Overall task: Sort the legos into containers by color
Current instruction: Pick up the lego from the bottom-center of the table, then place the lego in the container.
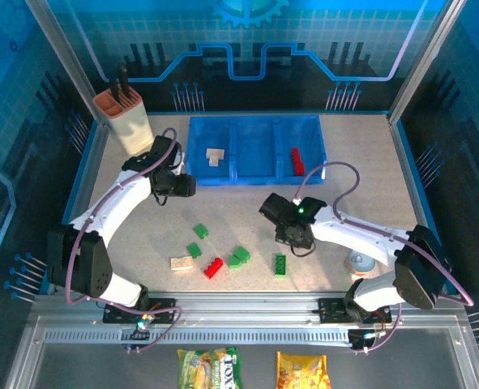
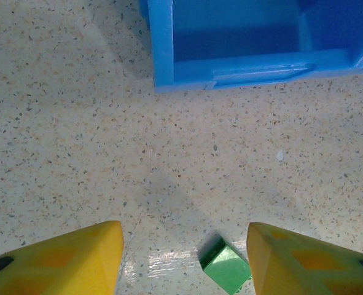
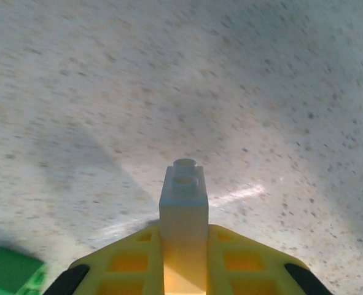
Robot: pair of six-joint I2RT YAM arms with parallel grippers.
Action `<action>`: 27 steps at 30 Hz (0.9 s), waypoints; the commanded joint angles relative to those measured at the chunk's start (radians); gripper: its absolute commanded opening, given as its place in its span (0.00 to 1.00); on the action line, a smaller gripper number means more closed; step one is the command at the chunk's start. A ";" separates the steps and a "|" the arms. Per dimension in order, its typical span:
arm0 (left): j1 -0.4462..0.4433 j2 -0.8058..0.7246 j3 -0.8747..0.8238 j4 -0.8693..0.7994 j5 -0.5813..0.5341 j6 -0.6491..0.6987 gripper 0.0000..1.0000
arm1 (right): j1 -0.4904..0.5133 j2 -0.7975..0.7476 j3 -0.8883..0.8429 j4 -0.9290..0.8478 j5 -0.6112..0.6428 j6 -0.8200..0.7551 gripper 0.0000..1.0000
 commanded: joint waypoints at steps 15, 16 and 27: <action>0.027 -0.064 -0.023 0.032 0.024 -0.013 0.57 | 0.030 0.403 0.552 0.136 -0.143 -0.627 0.19; 0.027 -0.065 -0.023 0.032 0.024 -0.015 0.56 | 0.029 0.424 0.576 0.140 -0.146 -0.675 0.18; 0.048 -0.068 -0.022 0.032 0.016 -0.017 0.56 | -0.011 0.636 0.823 0.131 -0.289 -1.390 0.09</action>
